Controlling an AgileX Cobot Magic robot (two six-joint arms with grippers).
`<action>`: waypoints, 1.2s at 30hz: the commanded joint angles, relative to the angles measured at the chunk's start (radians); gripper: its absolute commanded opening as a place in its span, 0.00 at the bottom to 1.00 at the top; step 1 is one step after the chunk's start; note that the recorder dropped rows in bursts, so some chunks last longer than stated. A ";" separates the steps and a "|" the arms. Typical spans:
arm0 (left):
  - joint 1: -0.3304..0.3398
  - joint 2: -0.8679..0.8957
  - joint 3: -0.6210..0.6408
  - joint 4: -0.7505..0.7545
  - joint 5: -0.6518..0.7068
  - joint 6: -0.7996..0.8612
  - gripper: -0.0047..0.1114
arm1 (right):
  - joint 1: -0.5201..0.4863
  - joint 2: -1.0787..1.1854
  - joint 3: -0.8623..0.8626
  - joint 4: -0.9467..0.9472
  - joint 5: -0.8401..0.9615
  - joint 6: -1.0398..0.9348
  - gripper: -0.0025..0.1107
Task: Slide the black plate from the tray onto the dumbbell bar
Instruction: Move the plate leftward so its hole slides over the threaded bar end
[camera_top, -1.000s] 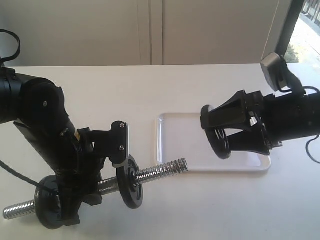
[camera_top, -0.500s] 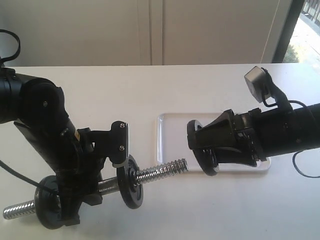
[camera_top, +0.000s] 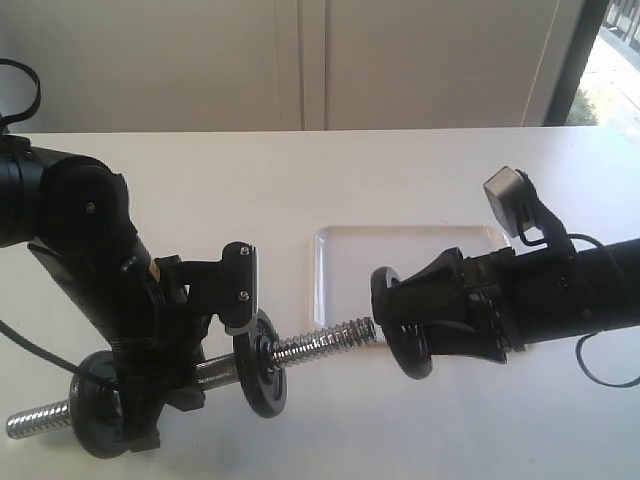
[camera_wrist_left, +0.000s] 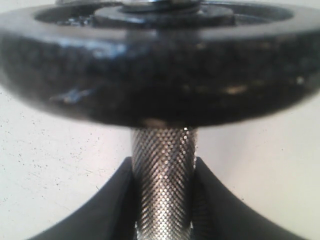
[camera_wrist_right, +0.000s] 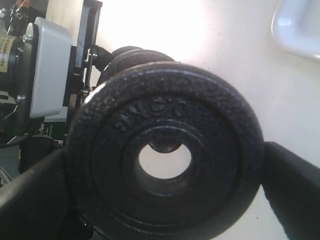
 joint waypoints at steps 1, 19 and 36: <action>-0.008 -0.052 -0.021 -0.055 -0.021 -0.005 0.04 | 0.019 0.018 0.000 0.081 0.048 -0.037 0.02; -0.008 -0.052 -0.021 -0.055 -0.021 -0.005 0.04 | 0.055 0.072 0.000 0.157 0.048 -0.076 0.02; -0.008 -0.052 -0.021 -0.055 -0.021 -0.005 0.04 | 0.098 0.072 0.000 0.160 0.048 -0.076 0.02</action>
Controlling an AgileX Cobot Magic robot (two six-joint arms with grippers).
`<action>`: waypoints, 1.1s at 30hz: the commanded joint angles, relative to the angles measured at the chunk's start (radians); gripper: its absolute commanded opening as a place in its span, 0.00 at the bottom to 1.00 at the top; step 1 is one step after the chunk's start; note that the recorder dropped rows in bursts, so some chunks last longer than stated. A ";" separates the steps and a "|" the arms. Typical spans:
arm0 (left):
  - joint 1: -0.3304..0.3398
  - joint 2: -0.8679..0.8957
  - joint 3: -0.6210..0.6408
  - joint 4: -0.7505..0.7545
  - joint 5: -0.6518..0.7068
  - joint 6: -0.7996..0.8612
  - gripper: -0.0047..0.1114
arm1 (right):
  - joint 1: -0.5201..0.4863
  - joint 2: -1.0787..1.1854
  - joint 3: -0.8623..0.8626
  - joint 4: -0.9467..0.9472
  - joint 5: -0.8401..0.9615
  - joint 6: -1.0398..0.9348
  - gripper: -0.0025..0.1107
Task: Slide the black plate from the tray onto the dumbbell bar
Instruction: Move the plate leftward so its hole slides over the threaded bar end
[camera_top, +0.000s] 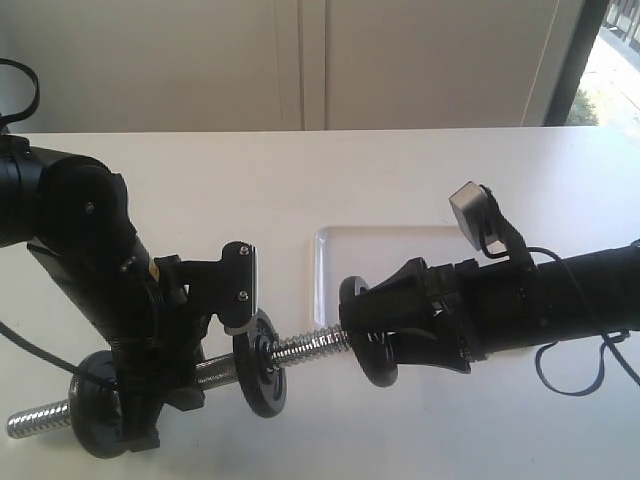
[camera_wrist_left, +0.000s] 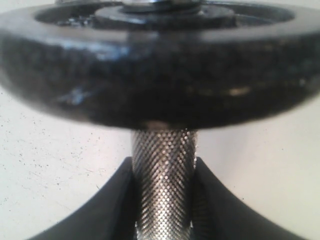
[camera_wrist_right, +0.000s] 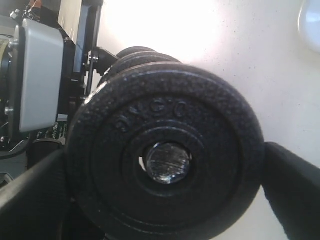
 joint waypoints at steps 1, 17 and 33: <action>-0.008 -0.050 -0.022 -0.055 -0.019 -0.007 0.04 | 0.004 -0.008 -0.002 0.049 0.069 -0.020 0.02; -0.008 -0.050 -0.022 -0.055 -0.019 -0.007 0.04 | 0.044 -0.008 0.010 0.059 0.069 -0.034 0.02; -0.008 -0.050 -0.022 -0.055 -0.019 -0.007 0.04 | 0.054 -0.008 0.010 0.102 0.069 -0.041 0.02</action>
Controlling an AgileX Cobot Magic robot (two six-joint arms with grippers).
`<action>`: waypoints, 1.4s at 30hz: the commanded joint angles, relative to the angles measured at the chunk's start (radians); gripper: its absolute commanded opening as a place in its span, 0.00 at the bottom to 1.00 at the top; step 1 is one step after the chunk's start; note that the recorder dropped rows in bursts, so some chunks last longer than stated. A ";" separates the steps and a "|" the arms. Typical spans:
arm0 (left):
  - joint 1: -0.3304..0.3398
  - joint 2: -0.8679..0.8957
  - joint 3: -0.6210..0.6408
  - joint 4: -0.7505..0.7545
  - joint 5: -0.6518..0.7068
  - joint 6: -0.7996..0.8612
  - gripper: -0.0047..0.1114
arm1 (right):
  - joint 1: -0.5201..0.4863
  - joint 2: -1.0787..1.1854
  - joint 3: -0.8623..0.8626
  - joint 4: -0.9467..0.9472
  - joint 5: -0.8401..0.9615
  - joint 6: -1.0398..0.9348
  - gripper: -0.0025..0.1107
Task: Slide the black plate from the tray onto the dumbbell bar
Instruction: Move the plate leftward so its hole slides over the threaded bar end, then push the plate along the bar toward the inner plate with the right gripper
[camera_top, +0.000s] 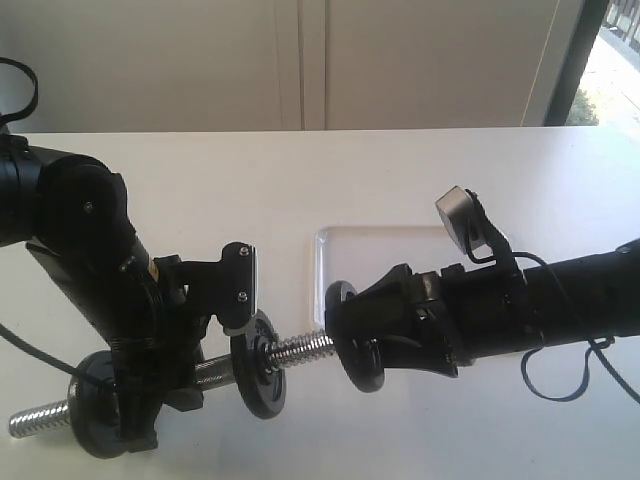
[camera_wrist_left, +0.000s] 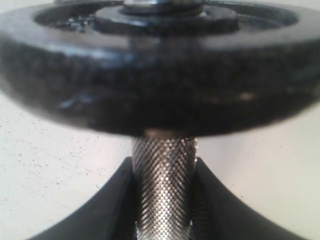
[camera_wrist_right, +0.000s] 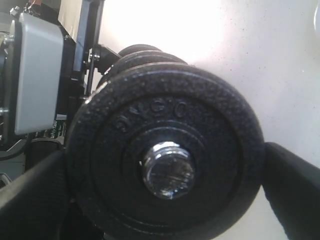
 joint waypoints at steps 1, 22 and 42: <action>-0.008 -0.048 -0.022 -0.055 -0.026 -0.012 0.04 | 0.004 -0.008 0.001 0.060 0.093 -0.019 0.02; -0.008 -0.048 -0.022 -0.055 -0.026 -0.012 0.04 | 0.046 -0.008 0.001 0.108 0.070 -0.060 0.02; -0.008 -0.048 -0.022 -0.055 -0.028 -0.012 0.04 | 0.105 -0.008 0.001 0.131 -0.020 -0.060 0.02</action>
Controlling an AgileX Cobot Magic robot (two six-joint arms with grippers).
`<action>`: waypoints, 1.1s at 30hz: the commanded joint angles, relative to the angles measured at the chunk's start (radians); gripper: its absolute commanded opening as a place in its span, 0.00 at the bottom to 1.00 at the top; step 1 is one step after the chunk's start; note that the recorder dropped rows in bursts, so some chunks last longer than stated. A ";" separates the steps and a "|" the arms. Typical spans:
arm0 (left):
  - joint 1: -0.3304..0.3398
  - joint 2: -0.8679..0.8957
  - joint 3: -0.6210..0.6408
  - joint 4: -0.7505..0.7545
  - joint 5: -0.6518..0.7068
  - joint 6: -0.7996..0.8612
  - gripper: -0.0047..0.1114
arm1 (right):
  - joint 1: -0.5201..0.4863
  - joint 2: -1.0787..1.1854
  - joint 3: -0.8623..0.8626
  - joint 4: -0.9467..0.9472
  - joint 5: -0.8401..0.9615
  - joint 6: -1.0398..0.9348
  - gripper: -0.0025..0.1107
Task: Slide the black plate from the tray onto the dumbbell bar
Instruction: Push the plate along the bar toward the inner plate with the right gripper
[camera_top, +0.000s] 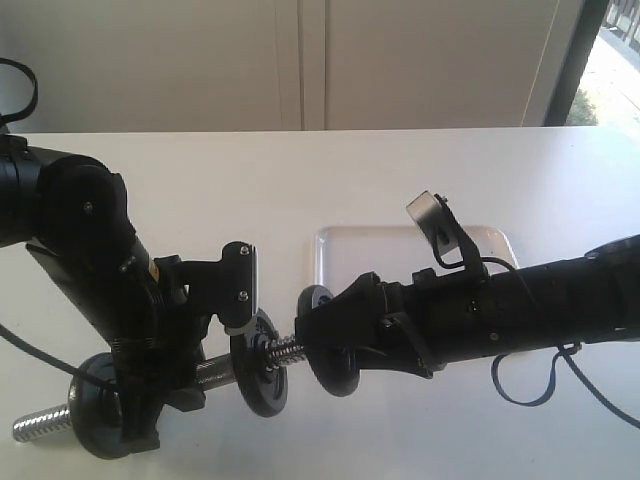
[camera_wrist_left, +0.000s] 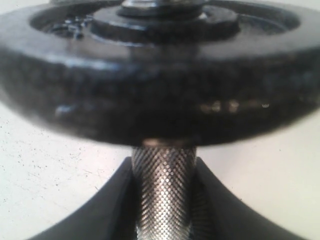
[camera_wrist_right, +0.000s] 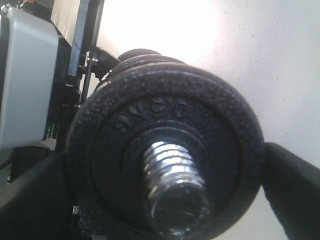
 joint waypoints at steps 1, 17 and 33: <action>-0.008 -0.045 -0.024 -0.051 -0.024 -0.008 0.04 | 0.004 -0.010 -0.001 0.037 0.062 -0.018 0.02; -0.008 -0.045 -0.024 -0.051 -0.024 -0.008 0.04 | 0.004 -0.010 -0.001 0.035 0.062 -0.018 0.47; -0.008 -0.045 -0.024 -0.051 -0.024 -0.008 0.04 | 0.004 -0.010 -0.001 0.035 0.046 -0.018 0.84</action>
